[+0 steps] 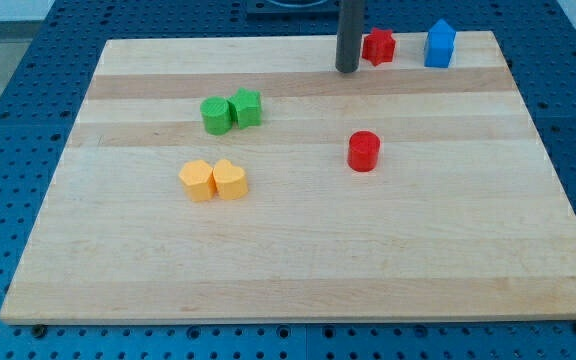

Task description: Push the red star close left to the blue triangle

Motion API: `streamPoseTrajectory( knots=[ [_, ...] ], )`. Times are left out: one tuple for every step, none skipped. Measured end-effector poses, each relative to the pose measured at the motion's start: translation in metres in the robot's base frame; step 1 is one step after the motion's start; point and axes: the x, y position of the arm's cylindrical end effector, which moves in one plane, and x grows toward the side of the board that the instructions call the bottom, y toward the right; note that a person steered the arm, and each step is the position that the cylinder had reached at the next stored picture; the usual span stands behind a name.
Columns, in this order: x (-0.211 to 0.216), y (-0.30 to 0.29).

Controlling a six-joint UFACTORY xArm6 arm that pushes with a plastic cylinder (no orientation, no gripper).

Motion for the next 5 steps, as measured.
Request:
streamPoseTrajectory(
  knots=[
    [-0.017, 0.02],
    [-0.019, 0.04],
    [-0.02, 0.045],
    [-0.023, 0.054],
    [-0.028, 0.071]
  ],
)
